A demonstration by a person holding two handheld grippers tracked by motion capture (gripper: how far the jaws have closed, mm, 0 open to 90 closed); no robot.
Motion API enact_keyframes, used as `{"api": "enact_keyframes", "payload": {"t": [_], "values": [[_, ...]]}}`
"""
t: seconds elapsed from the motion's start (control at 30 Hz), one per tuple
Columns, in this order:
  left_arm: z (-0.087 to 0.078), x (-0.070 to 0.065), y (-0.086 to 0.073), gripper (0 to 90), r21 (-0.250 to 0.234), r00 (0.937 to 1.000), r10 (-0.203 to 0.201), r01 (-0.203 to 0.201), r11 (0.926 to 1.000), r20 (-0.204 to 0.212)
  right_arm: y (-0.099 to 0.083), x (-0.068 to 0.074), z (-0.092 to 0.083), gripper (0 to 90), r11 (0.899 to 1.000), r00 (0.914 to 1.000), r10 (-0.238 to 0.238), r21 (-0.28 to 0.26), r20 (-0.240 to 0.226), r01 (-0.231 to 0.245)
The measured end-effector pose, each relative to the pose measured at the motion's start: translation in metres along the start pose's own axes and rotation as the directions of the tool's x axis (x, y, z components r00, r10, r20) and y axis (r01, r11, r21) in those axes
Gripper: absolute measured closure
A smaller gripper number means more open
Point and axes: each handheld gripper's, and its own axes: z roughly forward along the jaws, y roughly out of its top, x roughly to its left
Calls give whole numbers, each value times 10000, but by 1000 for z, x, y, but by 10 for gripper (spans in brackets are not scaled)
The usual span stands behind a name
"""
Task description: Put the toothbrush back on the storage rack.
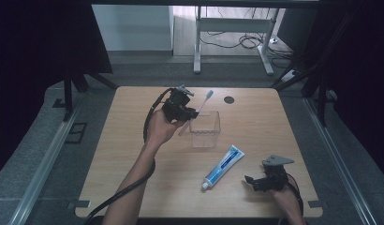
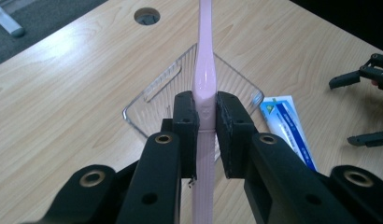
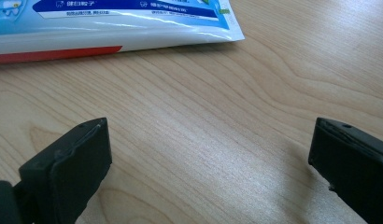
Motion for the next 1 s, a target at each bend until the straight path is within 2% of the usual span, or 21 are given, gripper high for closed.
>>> {"api": "enact_keyframes", "payload": {"t": [0.2, 0.43, 0.57, 0.7, 0.9, 1.0], "values": [[7, -2, 7, 788, -115, 10000, -40, 41, 9999, 83, 0, 0, 0, 0, 10000, 10000, 8, -14, -33, -8], [21, -5, 18, 788, -132, 9999, 153, -153, 9998, -62, 0, -1, 0, 0, 10000, 10000, -13, -4, -49, 13], [25, -8, 22, 788, -284, 9999, 91, -92, 9996, -67, -1, -2, -1, 0, 10000, 10000, -14, -27, -37, 14], [31, -11, 27, 788, -381, 9996, 246, -251, 9990, -148, -1, -2, -1, 0, 10000, 10000, -4, -28, -34, 4], [37, -11, 30, 788, -480, 9994, 282, -291, 9984, -194, -1, -2, 0, 0, 10000, 10000, -48, 13, -55, 49], [42, -11, 30, 788, -534, 9996, 130, -142, 9985, -239, -1, -2, 0, 0, 10000, 10000, -61, 39, -37, 61]]}}
